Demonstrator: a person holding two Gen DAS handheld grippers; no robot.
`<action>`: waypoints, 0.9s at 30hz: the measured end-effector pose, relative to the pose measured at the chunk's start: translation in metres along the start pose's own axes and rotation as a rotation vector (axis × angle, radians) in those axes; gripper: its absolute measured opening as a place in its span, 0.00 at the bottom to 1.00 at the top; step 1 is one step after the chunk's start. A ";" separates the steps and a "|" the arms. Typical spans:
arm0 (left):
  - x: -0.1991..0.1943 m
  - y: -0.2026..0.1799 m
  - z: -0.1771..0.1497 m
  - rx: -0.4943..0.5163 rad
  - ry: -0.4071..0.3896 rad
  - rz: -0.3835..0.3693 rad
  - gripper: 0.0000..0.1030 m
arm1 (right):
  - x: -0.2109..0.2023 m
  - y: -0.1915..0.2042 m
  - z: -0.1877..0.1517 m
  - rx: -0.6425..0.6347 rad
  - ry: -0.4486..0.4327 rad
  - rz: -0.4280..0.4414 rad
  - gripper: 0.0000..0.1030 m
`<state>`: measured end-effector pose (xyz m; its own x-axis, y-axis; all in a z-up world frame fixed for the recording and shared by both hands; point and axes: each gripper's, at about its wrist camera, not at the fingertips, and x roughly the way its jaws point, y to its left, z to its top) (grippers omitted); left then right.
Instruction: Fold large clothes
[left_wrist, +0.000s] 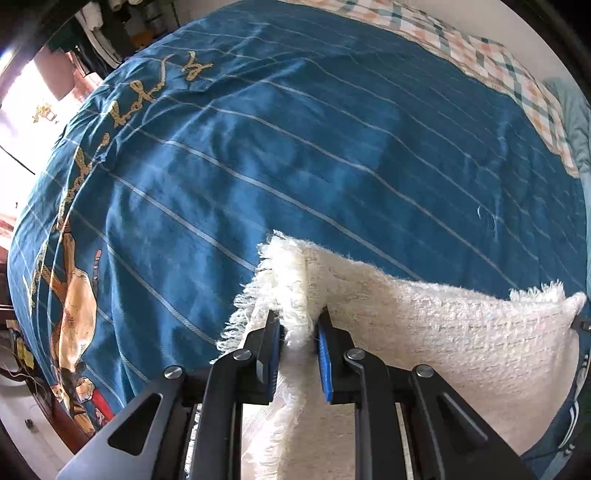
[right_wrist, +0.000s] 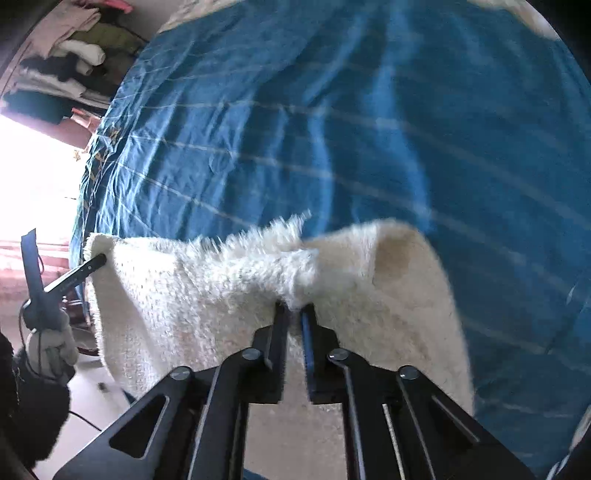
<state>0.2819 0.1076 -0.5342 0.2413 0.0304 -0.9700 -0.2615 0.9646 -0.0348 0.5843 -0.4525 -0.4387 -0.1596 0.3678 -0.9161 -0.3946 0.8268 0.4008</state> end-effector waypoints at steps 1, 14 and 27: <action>0.000 0.002 0.001 -0.006 -0.001 -0.002 0.14 | -0.009 0.000 0.003 0.015 -0.029 0.007 0.05; 0.043 0.004 0.018 -0.055 0.129 -0.007 0.23 | -0.040 -0.013 0.019 0.253 -0.150 -0.012 0.01; -0.022 -0.015 0.024 -0.025 0.057 0.036 0.80 | 0.070 -0.004 -0.009 0.450 0.039 0.035 0.00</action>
<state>0.3027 0.0985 -0.5066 0.1781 0.0494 -0.9828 -0.2926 0.9562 -0.0050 0.5663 -0.4334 -0.5047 -0.2034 0.3896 -0.8982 0.0433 0.9201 0.3893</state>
